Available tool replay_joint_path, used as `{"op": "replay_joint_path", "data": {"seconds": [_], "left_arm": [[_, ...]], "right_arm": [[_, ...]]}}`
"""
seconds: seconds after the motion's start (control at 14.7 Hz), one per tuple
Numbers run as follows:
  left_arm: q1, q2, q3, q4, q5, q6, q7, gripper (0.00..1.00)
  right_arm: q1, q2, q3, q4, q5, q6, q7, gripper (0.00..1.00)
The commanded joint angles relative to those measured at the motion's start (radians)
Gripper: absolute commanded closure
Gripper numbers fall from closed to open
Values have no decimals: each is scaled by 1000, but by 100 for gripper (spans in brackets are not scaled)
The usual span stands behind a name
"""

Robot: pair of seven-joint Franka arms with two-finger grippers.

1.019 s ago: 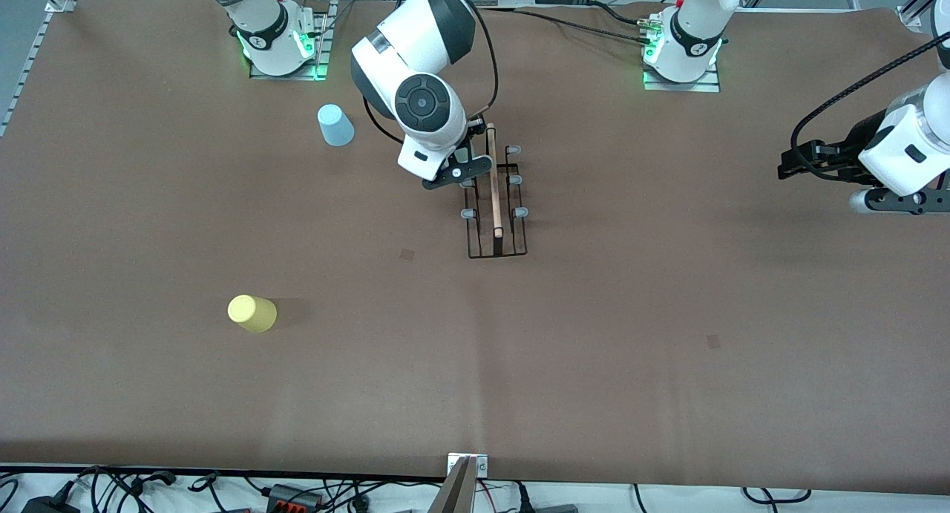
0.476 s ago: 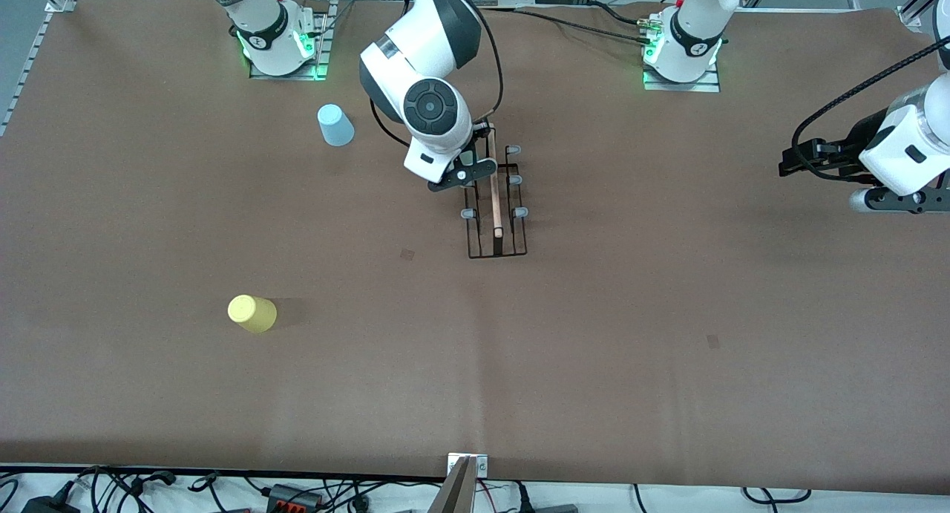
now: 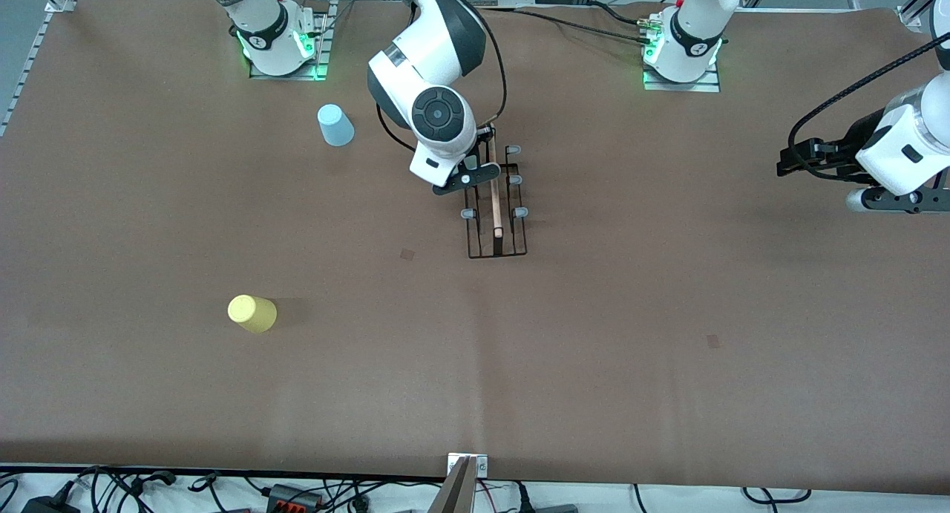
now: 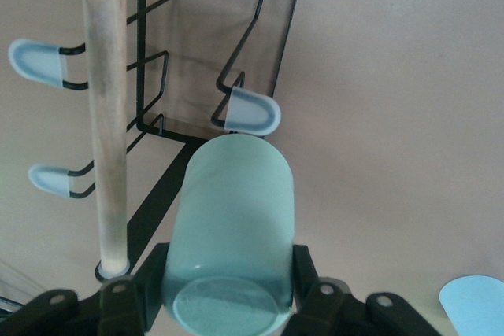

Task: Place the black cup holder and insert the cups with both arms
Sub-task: 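Carry the teal cup to the rack and hang it on a peg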

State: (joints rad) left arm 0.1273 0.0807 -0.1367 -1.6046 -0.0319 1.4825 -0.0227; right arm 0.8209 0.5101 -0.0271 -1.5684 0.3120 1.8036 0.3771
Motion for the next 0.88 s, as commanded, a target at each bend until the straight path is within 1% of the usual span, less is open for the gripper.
{"op": "replay_joint_path", "data": {"seconds": [0.0,0.48,0.54,0.61,0.68,0.82], "left_arm": [[0,-2,-7,9,18,-13,10,0],[0,-3,-8,11,18,-13,17,0],[0,-2,-8,11,18,-13,18,0],[0,-2,-8,11,18,-13,17,0],[0,-2,-8,12,18,-13,17,0],[-2,-2,-8,12,18,-13,15,0]], "right_arm": [[15,18,-11,21,12,3,11,75],[17,47,-11,22,9,8,11,74],[17,47,-11,21,9,8,11,60],[17,45,-11,25,12,11,17,18],[17,45,-11,40,13,13,32,0],[12,45,-11,77,12,0,63,0]]}}
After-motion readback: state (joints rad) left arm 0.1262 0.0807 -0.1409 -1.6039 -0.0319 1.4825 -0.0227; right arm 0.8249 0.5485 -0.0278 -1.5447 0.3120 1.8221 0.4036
